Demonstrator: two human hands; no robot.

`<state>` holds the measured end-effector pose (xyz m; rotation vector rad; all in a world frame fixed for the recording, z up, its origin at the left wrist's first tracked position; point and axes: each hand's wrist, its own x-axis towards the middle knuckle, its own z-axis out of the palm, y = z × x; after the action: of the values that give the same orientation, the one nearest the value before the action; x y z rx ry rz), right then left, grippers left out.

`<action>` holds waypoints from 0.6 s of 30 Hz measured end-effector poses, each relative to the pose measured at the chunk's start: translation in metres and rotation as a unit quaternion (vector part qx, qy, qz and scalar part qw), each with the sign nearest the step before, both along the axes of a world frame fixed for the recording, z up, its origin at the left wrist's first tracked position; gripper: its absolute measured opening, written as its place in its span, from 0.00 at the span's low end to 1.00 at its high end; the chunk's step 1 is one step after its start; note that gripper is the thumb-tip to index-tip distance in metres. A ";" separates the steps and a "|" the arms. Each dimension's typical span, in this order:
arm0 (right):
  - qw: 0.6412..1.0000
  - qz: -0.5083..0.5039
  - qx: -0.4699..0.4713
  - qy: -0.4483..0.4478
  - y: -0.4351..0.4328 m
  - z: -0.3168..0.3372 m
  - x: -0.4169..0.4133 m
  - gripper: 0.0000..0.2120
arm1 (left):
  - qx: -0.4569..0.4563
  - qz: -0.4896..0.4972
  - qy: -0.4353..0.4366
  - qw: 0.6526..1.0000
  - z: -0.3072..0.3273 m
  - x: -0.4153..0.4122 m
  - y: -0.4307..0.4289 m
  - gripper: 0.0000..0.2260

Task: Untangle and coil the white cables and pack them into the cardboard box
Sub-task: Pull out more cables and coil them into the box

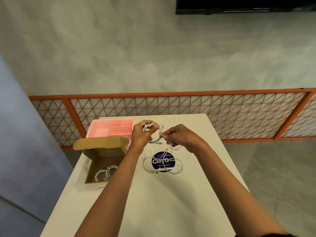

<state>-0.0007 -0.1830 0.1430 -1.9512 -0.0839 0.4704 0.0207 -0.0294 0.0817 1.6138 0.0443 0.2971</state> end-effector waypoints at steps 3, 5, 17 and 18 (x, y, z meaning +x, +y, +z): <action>0.999 0.021 -0.005 -0.030 -0.001 0.002 -0.003 0.10 | 0.016 -0.011 -0.004 1.000 -0.001 -0.001 0.001 0.07; 0.997 0.041 -0.025 -0.064 -0.003 0.003 -0.005 0.11 | 0.027 -0.005 -0.013 1.000 -0.002 -0.002 0.002 0.07; 0.989 0.103 0.033 -0.100 -0.023 0.004 -0.014 0.09 | 0.025 0.013 0.008 1.000 -0.002 -0.002 0.011 0.05; 0.990 0.100 0.035 -0.093 -0.025 0.003 -0.014 0.09 | 0.025 0.010 0.008 1.000 0.000 -0.003 0.012 0.06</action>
<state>-0.0142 -0.2084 0.1462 -1.9231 -0.4144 0.4095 0.0182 -0.0172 0.0822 1.6670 0.0647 0.3022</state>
